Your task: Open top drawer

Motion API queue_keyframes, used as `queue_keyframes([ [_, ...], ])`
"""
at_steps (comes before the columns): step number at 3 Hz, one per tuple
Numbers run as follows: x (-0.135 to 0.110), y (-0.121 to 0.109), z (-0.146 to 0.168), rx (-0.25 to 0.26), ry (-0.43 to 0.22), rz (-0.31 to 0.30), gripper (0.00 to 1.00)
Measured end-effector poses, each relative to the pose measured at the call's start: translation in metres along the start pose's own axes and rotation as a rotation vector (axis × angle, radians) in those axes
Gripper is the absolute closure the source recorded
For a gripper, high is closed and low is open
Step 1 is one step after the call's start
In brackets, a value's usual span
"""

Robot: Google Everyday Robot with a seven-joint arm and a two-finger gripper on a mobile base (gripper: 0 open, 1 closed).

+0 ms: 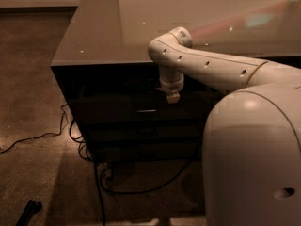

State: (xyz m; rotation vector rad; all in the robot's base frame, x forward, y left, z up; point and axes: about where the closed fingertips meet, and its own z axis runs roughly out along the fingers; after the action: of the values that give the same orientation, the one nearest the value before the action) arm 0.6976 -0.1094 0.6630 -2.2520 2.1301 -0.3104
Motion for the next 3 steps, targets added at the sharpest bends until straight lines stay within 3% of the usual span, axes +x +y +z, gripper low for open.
queue_keyframes([
  [1, 0.0000, 0.0000, 0.0000, 0.000, 0.000, 0.000, 0.12],
  [2, 0.0000, 0.0000, 0.0000, 0.000, 0.000, 0.000, 0.00],
  [3, 0.0014, 0.0086, 0.0062, -0.004, 0.015, 0.006, 0.00],
])
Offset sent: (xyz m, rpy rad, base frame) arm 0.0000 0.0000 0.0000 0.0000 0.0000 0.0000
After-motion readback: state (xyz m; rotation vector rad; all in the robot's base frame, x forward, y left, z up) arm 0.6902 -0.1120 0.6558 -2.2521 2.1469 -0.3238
